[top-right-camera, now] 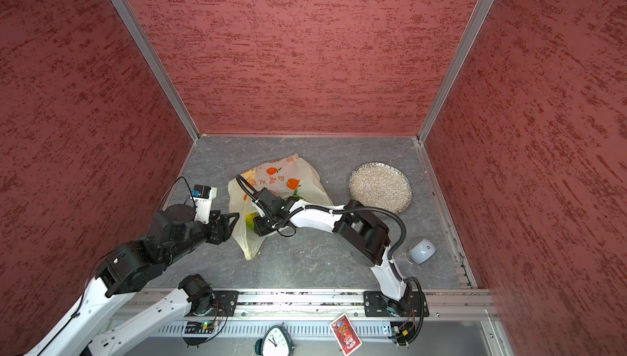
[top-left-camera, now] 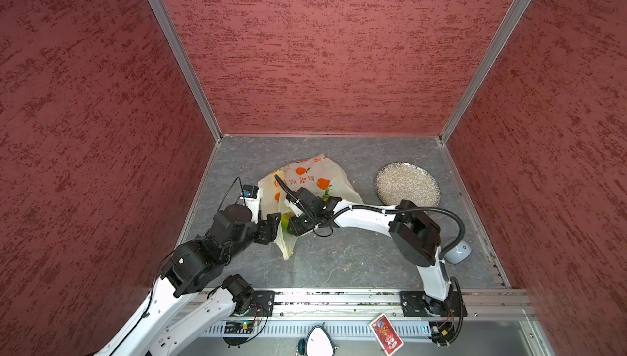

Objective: Take fruits out of the plastic bag
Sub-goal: Take out the fake fruit from the plastic bag.

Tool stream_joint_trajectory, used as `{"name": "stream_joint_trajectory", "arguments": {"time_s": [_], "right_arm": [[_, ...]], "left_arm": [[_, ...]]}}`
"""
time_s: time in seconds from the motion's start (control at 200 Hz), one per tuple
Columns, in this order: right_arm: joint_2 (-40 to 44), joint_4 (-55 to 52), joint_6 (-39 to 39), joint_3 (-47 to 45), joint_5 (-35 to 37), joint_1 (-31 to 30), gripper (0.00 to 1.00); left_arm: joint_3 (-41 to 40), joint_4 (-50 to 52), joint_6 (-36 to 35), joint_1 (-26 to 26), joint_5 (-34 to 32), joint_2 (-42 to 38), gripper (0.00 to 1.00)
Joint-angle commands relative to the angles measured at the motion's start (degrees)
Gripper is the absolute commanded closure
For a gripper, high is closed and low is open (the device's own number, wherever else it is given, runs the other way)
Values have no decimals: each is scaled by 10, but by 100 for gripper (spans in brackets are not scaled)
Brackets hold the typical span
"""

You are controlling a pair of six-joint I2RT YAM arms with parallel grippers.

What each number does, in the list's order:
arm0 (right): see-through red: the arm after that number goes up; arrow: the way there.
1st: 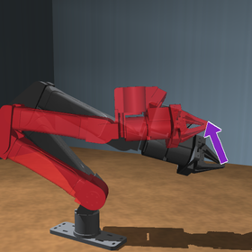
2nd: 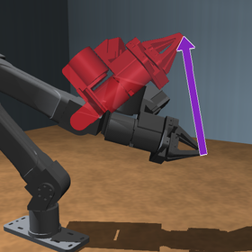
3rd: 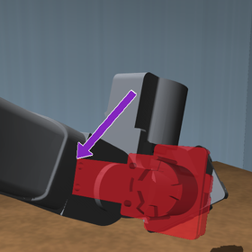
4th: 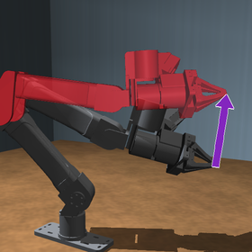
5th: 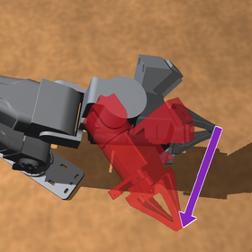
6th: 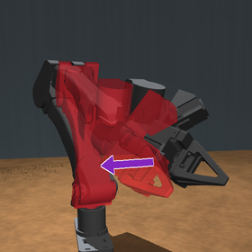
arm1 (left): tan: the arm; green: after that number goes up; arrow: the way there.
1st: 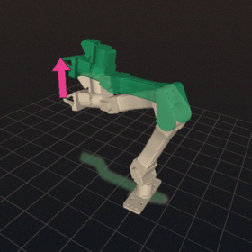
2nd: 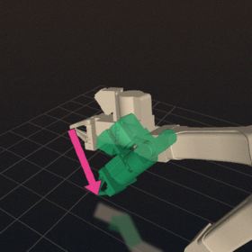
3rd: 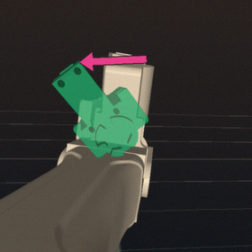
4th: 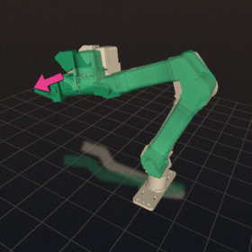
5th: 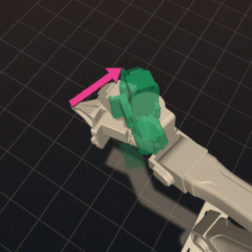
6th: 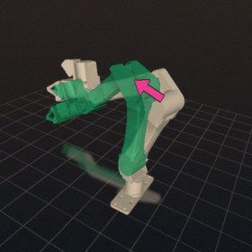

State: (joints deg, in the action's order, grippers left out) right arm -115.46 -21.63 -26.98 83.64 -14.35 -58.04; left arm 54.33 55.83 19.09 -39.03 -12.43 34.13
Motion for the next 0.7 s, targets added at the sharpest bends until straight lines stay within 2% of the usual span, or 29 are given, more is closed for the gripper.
{"name": "stream_joint_trajectory", "arguments": {"time_s": [0.0, 0.271, 0.406, 0.521, 0.626, 0.696], "right_arm": [[102, -5, -1, -27, 50, -3, 72], [318, -44, -7, -185, 161, -1, 72], [447, -88, -7, -240, 206, 18, 72], [529, -131, 5, -258, 222, 63, 69], [578, -168, 27, -258, 222, 134, 70], [589, -183, 51, -250, 207, 187, 71]], "left_arm": [[-3, -1, 2, -4, -11, 0, 32], [-9, -17, -14, -1, 10, 48, 30], [-24, -53, -33, 21, 50, 86, 30], [-17, -76, -49, 33, 63, 138, 30], [19, -89, -101, 29, 65, 213, 26], [57, -82, -146, 12, 39, 279, 23]]}}
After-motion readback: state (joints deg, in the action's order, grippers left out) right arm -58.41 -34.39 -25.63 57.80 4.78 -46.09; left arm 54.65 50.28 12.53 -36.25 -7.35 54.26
